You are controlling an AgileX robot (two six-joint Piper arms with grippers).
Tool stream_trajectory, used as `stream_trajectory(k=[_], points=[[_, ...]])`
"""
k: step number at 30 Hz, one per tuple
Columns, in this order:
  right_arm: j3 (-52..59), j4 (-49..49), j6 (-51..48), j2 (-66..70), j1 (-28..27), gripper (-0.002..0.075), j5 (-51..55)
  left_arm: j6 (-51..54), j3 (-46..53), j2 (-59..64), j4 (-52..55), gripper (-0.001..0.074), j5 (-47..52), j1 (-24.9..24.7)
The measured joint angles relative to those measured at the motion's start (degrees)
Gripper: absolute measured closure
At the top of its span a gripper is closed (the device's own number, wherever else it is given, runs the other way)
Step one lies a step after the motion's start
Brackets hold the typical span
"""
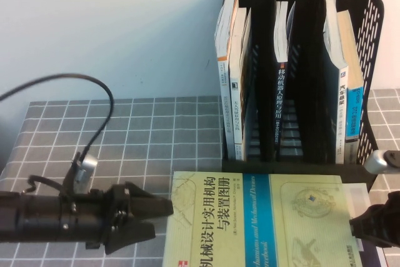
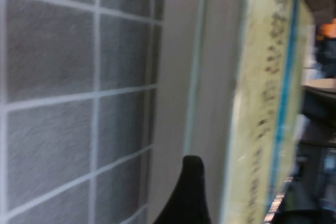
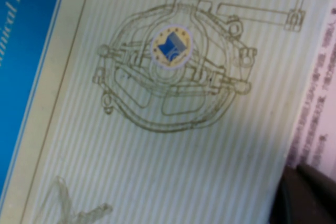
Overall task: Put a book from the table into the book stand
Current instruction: Push book with right arm
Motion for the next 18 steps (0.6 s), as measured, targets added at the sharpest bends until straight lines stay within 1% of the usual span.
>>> stream_trajectory(k=[3,7,13,18], points=[[0.0,5.2,-4.4,0.6,0.0,0.0729,0.8,0.5,-2.2,3.1,-0.1,0.0133,5.7,2.5],[0.1,11.4,-9.3,1.3,0.0,0.0729,1.7,2.0,-3.1,4.8,-0.7,0.0128,7.5,3.2],[0.0,12.9,-11.4,2.1,0.0,0.0729,2.3,3.5,-3.2,6.0,-0.6,0.0127,8.1,3.7],[-0.2,13.7,-11.8,3.0,0.0,0.0729,2.8,3.6,-3.3,6.1,2.9,0.0126,6.3,4.3]])
